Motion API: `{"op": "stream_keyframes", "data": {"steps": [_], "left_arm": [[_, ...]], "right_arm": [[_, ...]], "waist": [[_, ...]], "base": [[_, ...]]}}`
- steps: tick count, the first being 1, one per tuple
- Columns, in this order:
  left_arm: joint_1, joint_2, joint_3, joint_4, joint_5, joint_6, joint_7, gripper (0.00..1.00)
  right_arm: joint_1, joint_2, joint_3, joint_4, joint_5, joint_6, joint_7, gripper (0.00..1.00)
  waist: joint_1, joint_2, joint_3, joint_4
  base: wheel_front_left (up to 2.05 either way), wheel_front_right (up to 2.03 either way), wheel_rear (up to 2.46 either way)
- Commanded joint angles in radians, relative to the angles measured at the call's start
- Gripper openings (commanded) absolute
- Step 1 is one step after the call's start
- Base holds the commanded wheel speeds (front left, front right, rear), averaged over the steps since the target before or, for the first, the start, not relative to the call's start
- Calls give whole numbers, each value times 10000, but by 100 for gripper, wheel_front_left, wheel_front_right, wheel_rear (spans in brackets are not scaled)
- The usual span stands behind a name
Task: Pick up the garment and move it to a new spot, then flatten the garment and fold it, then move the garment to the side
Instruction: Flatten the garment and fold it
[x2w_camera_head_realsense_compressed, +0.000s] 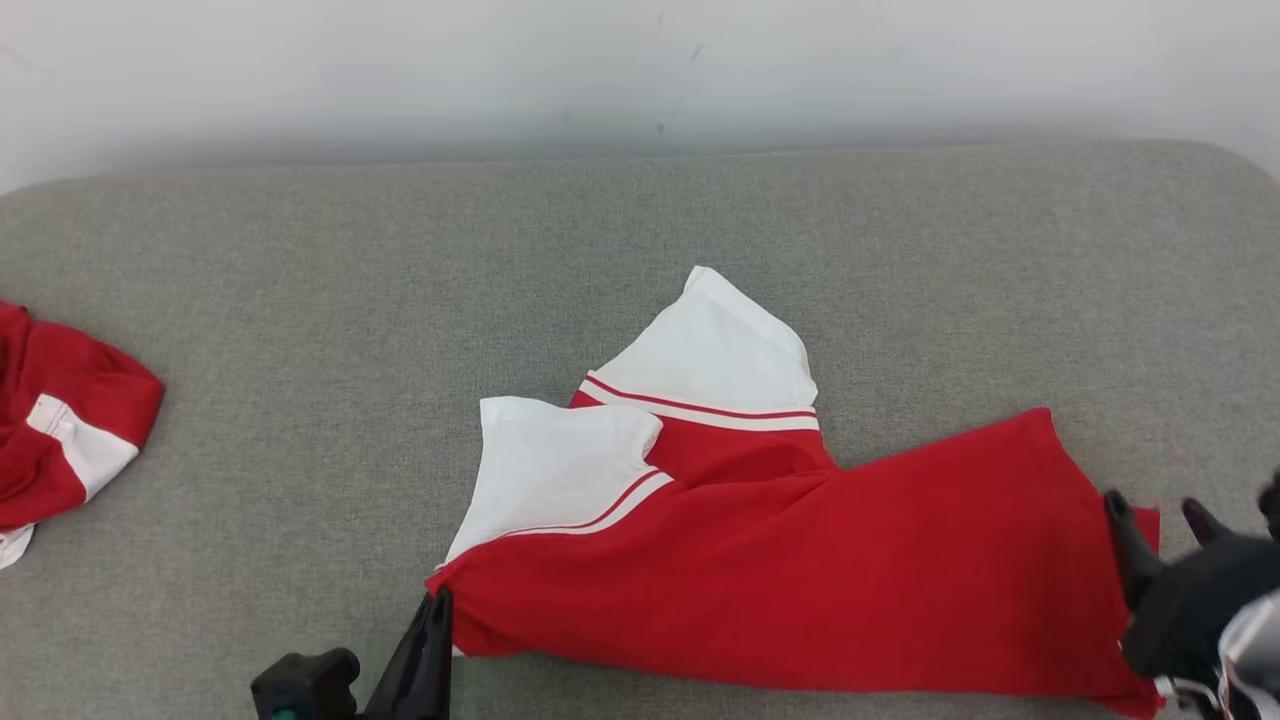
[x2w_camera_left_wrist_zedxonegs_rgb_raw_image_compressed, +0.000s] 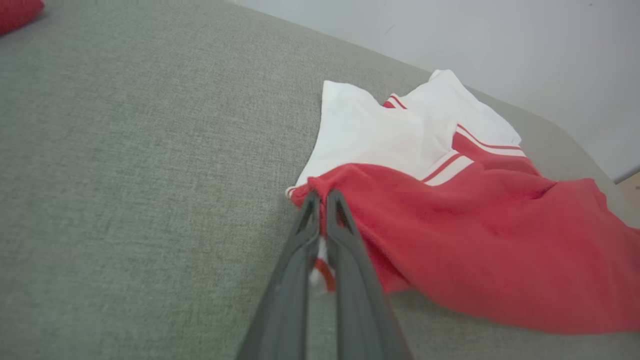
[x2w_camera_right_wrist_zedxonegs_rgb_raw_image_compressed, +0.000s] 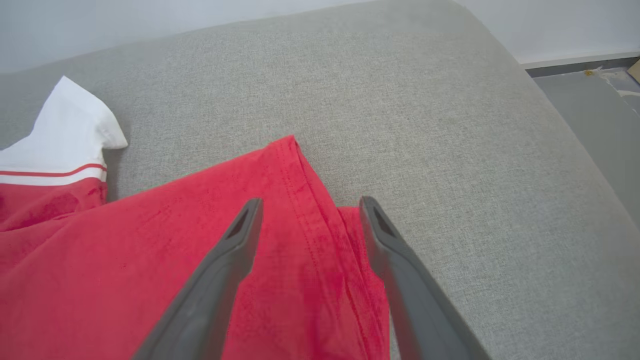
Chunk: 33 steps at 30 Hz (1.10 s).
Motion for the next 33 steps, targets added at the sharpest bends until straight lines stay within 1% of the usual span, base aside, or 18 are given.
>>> {"op": "stream_keyframes", "data": {"steps": [1,5,6,7,8,12,16,17,18,19,20,21,22,23,24,30,33], "left_arm": [[-197,-14,11,-64,5,-3,-62,0],[-449,-15,-21,-114,93,-72,-61,0],[-523,-17,-31,-125,110,-65,-68,0],[-654,-13,-28,-122,135,-117,-82,0],[-713,-15,-38,-107,148,-135,-77,0],[-873,-51,-85,-3,167,-184,-76,0],[-921,-104,-127,98,109,-234,-103,0],[-920,-107,-129,119,86,-244,-111,0],[-914,-108,-131,144,76,-223,-119,0],[-907,-115,-131,159,59,-225,-127,0],[-901,-118,-134,172,43,-229,-129,0],[-901,-121,-135,188,33,-234,-138,0],[-905,-121,-136,203,24,-239,-144,0],[-909,-122,-142,215,21,-242,-153,0],[-905,-119,-145,224,14,-248,-160,0],[-804,-82,-146,266,7,-198,-183,0],[-807,-111,-223,302,21,-235,-147,0]], "right_arm": [[-513,1,163,148,-121,14,341,100],[-1929,-17,327,1223,-475,14,949,100],[-2305,-13,295,1609,-587,14,1018,100],[-2924,-44,294,2412,-836,14,1094,100],[-3196,-58,244,2795,-1010,14,1130,100],[-3929,-33,-23,3872,-1570,14,1023,100],[-4196,1,-21,4432,-1790,14,838,100],[-4213,-28,-9,4561,-1806,14,827,97],[-4212,-66,29,4659,-1812,14,835,71],[-4228,-92,42,4752,-1781,14,794,62],[-4249,-111,53,4825,-1759,14,757,49],[-4269,-140,92,4903,-1759,14,693,41],[-4294,-154,113,4972,-1749,14,635,31],[-4304,-175,179,5036,-1716,14,572,12],[-4311,-194,211,5066,-1649,14,479,0],[-4360,-376,552,4841,-1280,14,-246,0],[-3972,-250,561,4359,-426,14,-374,0]], "waist": [[1,1,108,2],[1,1,404,96],[1,1,496,127],[1,1,646,188],[1,1,713,228],[1,1,847,379],[1,1,847,475],[1,1,840,487],[1,1,828,493],[1,1,817,494],[1,1,810,493],[1,1,808,491],[1,1,805,486],[1,1,797,478],[1,1,788,467],[1,1,670,380],[1,1,479,479]], "base": [[0,0,0],[0,0,0],[0,0,0],[0,0,0],[0,0,0],[0,0,0],[0,0,0],[0,0,0],[0,0,0],[0,0,0],[0,0,0],[0,0,0],[0,0,0],[0,0,0],[0,0,0],[0,0,0],[0,0,0]]}}
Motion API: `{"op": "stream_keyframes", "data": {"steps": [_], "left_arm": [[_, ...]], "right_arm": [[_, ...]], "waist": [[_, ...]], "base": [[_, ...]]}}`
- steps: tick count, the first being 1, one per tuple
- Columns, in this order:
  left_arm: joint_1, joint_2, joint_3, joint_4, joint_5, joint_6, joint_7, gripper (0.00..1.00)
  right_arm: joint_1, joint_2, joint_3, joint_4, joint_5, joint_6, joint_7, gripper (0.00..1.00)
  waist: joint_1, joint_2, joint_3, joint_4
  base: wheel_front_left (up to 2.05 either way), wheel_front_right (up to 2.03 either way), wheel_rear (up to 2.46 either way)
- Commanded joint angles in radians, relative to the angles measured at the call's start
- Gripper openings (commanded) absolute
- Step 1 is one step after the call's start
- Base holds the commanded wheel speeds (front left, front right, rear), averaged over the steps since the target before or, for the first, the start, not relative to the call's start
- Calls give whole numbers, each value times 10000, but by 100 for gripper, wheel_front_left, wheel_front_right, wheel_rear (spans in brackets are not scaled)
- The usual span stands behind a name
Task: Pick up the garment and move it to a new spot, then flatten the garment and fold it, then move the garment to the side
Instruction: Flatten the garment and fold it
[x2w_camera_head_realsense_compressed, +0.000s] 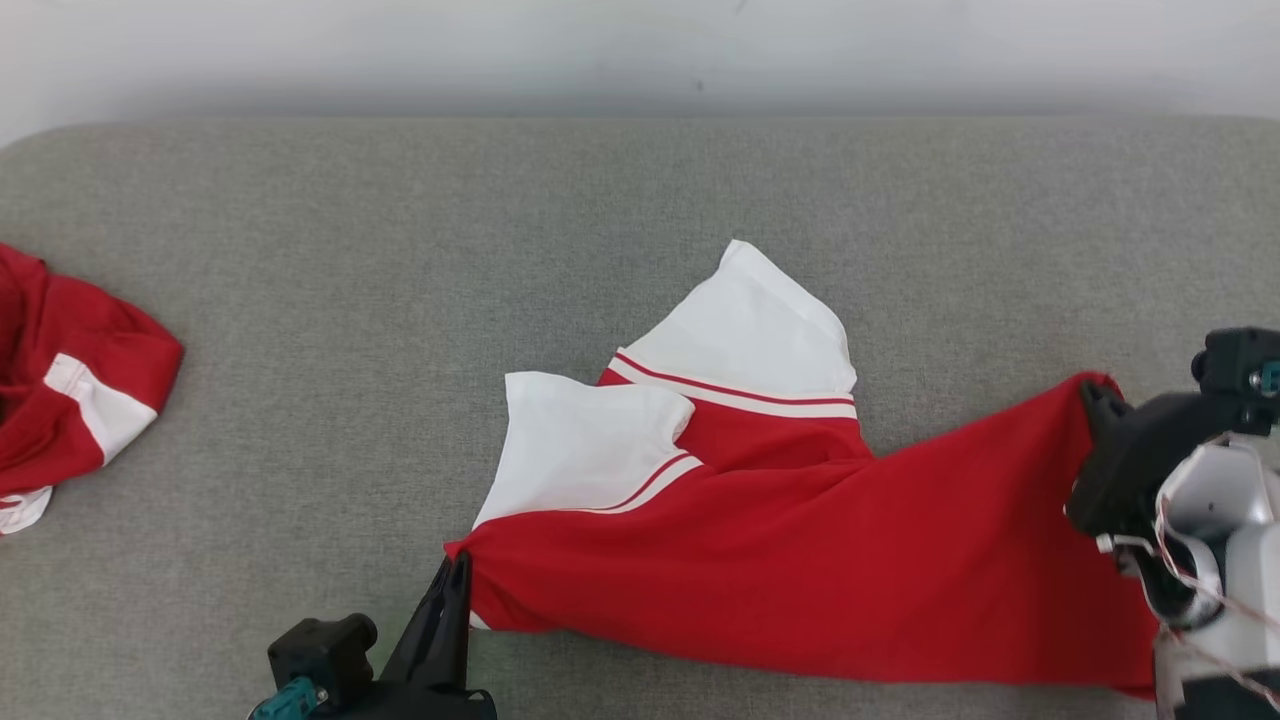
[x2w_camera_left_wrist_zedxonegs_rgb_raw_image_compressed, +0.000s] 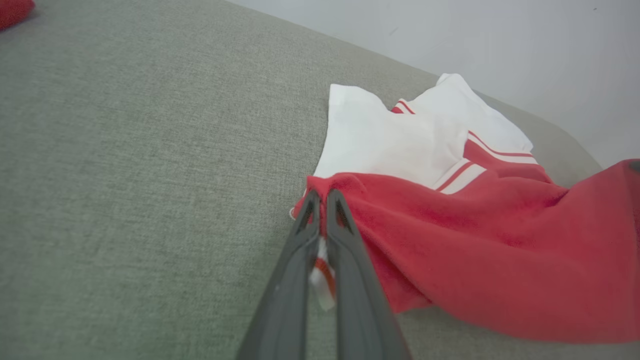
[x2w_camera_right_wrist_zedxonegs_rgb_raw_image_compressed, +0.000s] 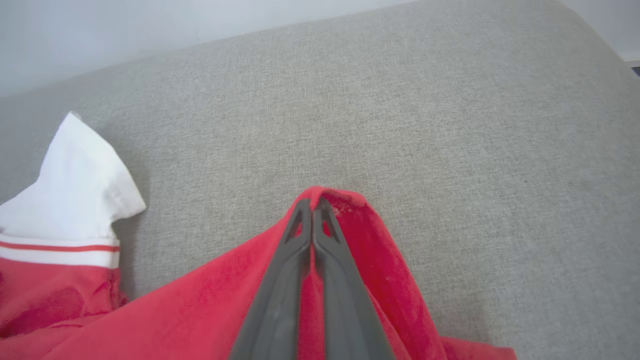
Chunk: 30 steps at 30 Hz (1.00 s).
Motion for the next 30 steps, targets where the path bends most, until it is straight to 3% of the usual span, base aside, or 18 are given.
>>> {"op": "stream_keyframes", "data": {"steps": [1,4,9,13,14,15,16,17,18,19,20,21,30], "left_arm": [[26,20,0,24,-13,17,14,0],[283,74,38,9,-105,77,3,0],[593,194,176,-80,-248,209,-50,0],[781,341,229,-173,-305,300,49,0],[812,377,211,-180,-277,316,64,0],[857,411,189,-178,-253,322,110,0],[899,432,163,-174,-239,333,148,0],[931,457,137,-154,-219,365,156,0],[951,474,113,-126,-207,399,220,0],[959,477,82,-89,-204,430,265,0],[966,484,49,-75,-199,469,337,27],[996,483,49,-60,-212,523,375,100],[1191,1022,754,-794,-482,1160,494,100]], "right_arm": [[444,-25,37,-234,220,14,118,0],[1803,-211,-56,-1682,894,13,932,0],[4590,178,-622,-4316,1415,14,2608,0],[5766,655,-935,-5237,1515,14,3038,0],[5928,720,-954,-5296,1456,14,3065,32],[6012,759,-946,-5304,1433,14,3119,87],[6084,788,-924,-5286,1439,14,3166,67],[6117,821,-918,-5246,1415,14,3180,77],[6138,839,-1004,-5213,1365,13,3135,100],[6133,846,-1043,-5222,1330,14,3033,100],[6115,865,-1056,-5213,1355,14,2911,100],[6084,880,-1066,-5198,1425,14,2768,100],[5710,884,-1499,-5199,1370,14,1021,100]], "waist": [[-1,0,-163,96],[-1,0,-341,107],[-1,0,-464,-65],[-1,0,-493,-321],[-1,0,-503,-364],[-1,0,-523,-407],[-1,0,-541,-432],[-1,0,-562,-453],[-1,0,-586,-466],[-1,0,-612,-469],[-1,0,-636,-470],[-1,0,-662,-466],[-1,0,-802,-349]], "base": [[0,0,0],[0,0,0],[0,0,0],[0,0,0],[0,0,0],[0,0,0],[0,0,0],[0,0,0],[0,0,0],[0,0,0],[0,0,0],[0,0,0],[0,0,0]]}}
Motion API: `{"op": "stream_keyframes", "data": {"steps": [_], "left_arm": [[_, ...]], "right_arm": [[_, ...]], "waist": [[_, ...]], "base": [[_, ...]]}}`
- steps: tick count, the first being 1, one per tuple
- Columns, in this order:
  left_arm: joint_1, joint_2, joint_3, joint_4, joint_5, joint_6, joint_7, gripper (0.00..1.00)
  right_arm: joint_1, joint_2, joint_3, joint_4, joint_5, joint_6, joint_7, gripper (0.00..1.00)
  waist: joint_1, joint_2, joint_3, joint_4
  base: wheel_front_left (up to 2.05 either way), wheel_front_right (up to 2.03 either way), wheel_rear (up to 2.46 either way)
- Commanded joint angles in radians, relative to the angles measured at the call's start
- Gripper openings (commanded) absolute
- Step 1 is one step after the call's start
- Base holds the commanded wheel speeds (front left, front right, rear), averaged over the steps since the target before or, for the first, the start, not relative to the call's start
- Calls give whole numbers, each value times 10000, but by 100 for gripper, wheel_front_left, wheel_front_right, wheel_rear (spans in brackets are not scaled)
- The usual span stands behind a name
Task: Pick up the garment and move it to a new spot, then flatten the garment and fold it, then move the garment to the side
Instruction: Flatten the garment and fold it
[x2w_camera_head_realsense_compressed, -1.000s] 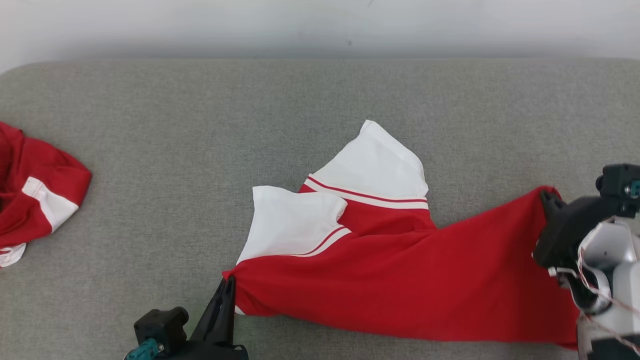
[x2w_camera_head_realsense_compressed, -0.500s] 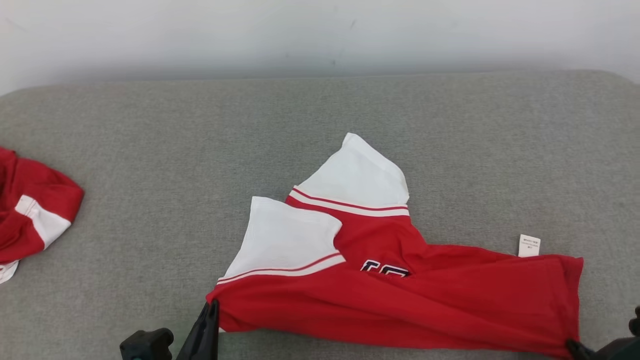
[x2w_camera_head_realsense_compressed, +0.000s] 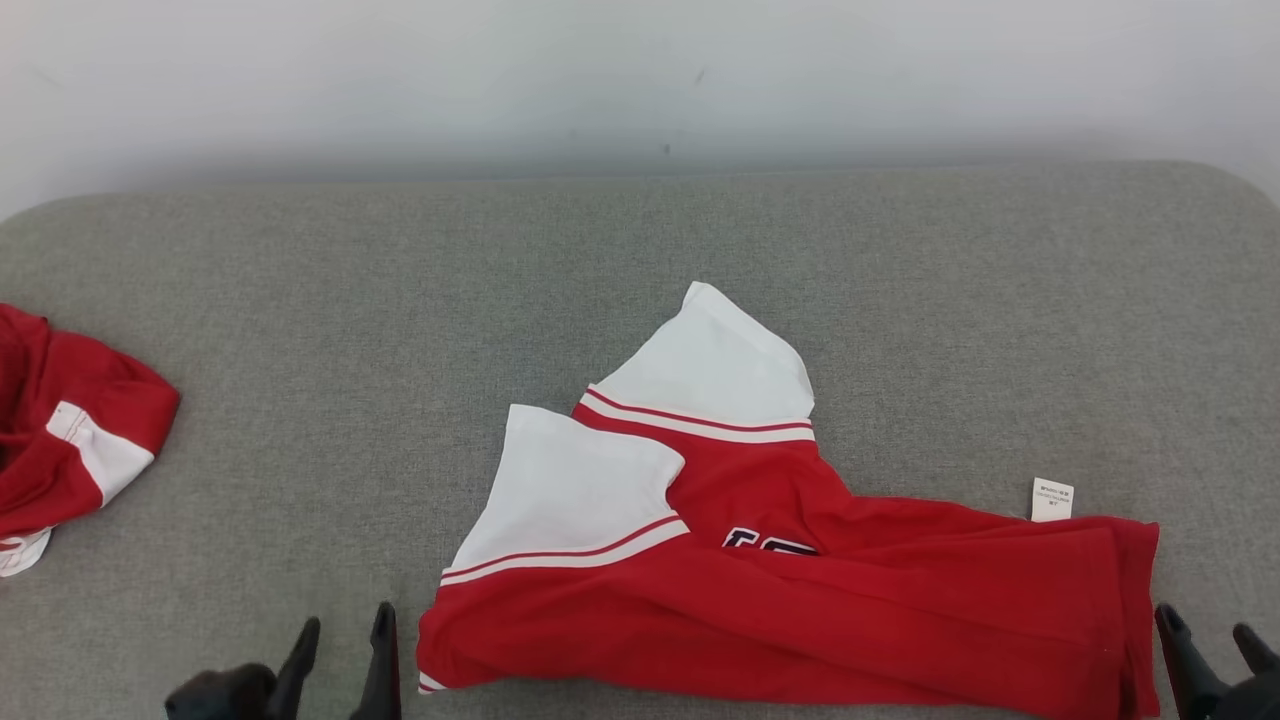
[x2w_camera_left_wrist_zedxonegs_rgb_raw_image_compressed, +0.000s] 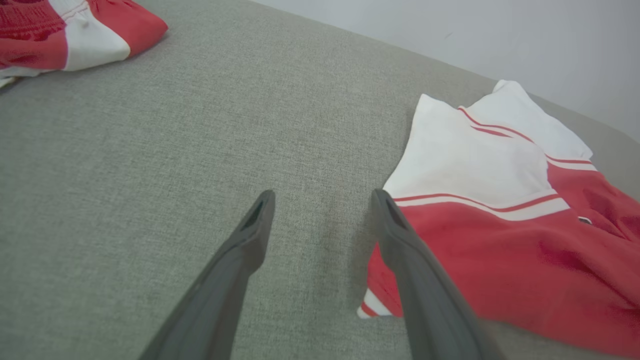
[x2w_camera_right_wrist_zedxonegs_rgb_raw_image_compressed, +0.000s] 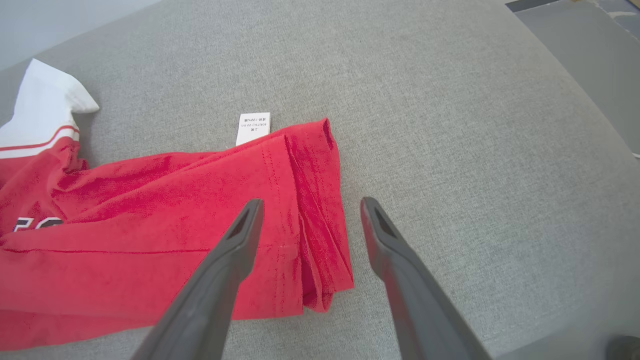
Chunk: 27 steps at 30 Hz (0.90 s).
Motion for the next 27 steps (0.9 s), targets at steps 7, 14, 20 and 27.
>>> {"op": "stream_keyframes", "data": {"steps": [7,14,20,27], "left_arm": [[-2072,527,-710,356,621,-646,1232,100],[-4091,261,-1493,2025,1037,-1310,2457,100],[-5306,-37,-1757,3580,1213,-1739,2708,100],[-6052,-152,-1888,4547,1277,-2113,2776,100]], "right_arm": [[-606,22,766,-27,-135,14,-498,100],[-920,22,1476,67,-95,14,-580,100],[-1069,21,2045,284,-15,14,-674,100],[-1079,22,2106,377,-96,14,-749,100]], "waist": [[1,0,264,-130],[1,0,578,-511],[1,0,774,-888],[1,0,958,-1087]], "base": [[0,0,0],[0,0,0],[0,0,0],[0,0,0]]}}
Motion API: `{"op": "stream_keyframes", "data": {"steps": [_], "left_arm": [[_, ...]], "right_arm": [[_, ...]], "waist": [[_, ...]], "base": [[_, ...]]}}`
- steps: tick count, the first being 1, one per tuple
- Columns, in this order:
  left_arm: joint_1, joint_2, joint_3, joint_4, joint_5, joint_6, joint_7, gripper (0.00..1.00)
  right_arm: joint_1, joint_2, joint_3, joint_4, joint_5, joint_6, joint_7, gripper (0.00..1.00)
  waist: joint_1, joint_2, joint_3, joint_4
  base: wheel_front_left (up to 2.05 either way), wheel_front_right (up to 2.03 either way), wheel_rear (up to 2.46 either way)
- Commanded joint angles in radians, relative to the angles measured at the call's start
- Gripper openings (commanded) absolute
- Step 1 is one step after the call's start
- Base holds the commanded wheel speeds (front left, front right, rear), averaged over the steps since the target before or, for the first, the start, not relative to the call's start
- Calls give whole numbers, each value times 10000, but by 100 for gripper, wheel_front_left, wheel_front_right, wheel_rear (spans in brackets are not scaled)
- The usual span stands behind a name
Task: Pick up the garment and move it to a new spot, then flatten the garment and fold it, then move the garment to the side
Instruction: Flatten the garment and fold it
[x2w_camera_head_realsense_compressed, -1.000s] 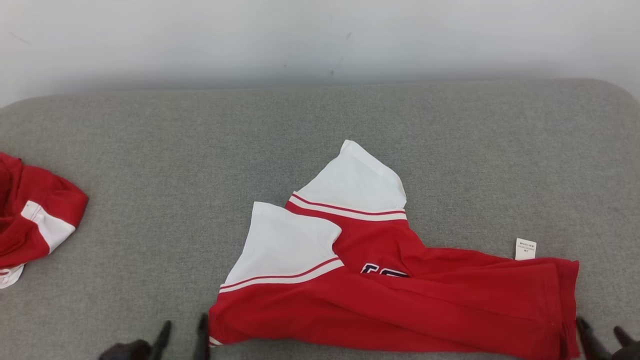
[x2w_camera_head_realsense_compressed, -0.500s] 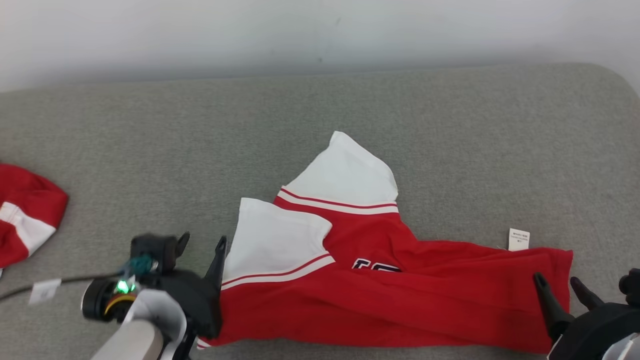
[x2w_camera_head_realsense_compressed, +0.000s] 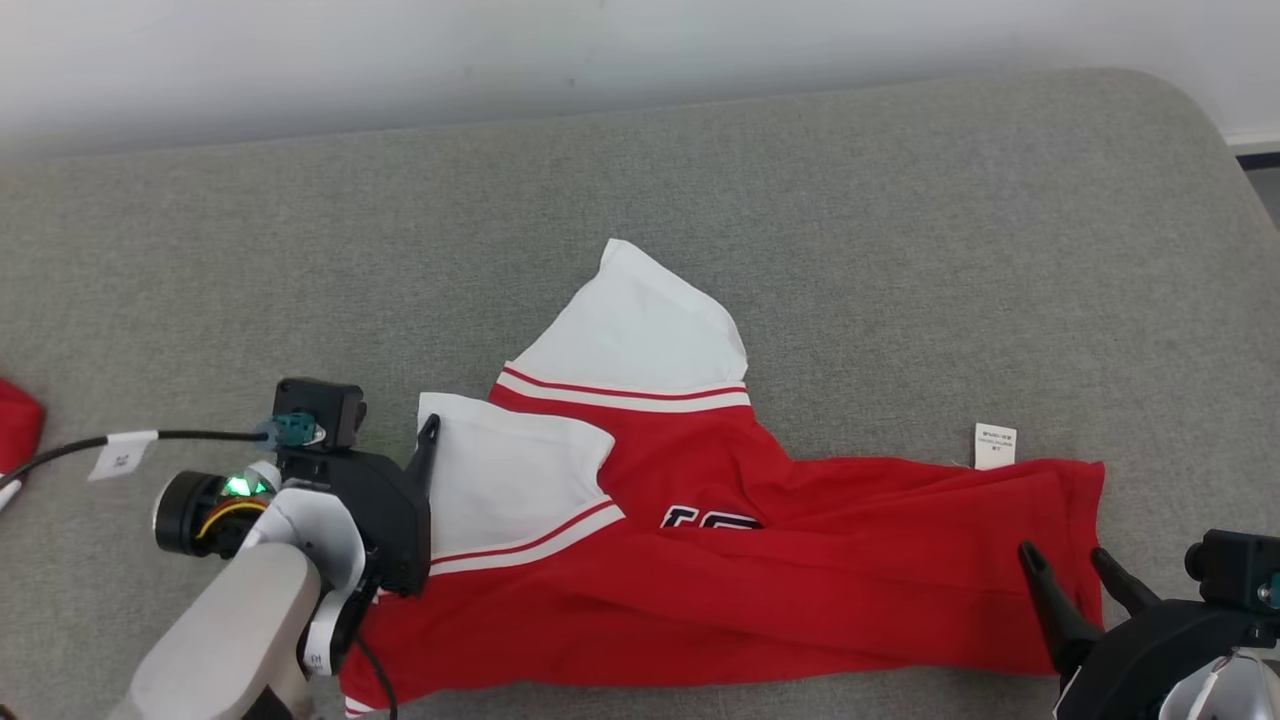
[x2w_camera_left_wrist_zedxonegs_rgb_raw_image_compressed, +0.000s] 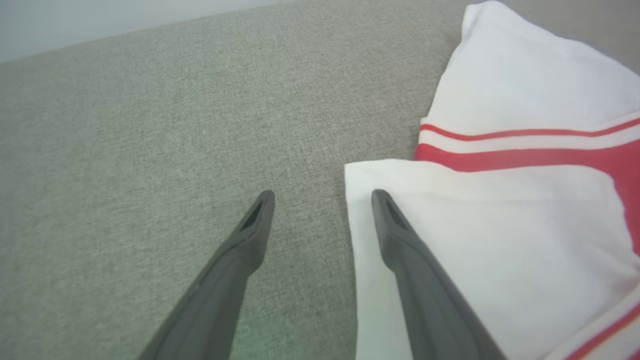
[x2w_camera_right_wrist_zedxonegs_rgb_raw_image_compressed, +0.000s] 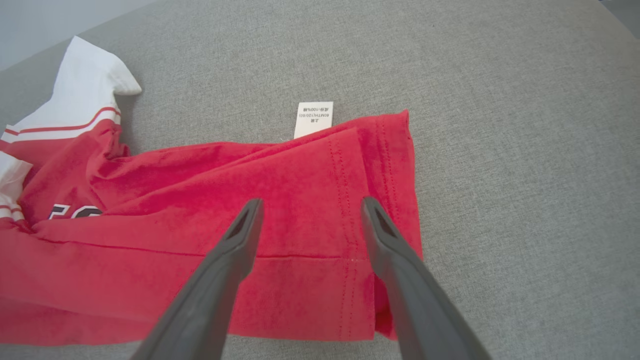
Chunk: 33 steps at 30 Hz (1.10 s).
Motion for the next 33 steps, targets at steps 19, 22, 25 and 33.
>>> {"op": "stream_keyframes", "data": {"steps": [19,22,25,33], "left_arm": [[-740,52,-653,924,-17,-722,1268,81],[-737,-12,-844,932,-1,-864,1472,43],[-806,-94,-1010,957,55,-964,1673,0],[-872,-26,-938,959,-210,-1131,1850,0]], "right_arm": [[-248,15,128,268,9,14,-325,100],[-253,15,177,323,97,14,-384,100],[-296,14,190,373,34,14,-438,100],[-438,14,40,419,-425,14,-64,100]], "waist": [[-1,0,327,-340],[-1,0,341,-354],[-1,0,342,-365],[-1,0,215,-408]], "base": [[0,0,0],[0,0,0],[0,0,0],[0,0,0]]}}
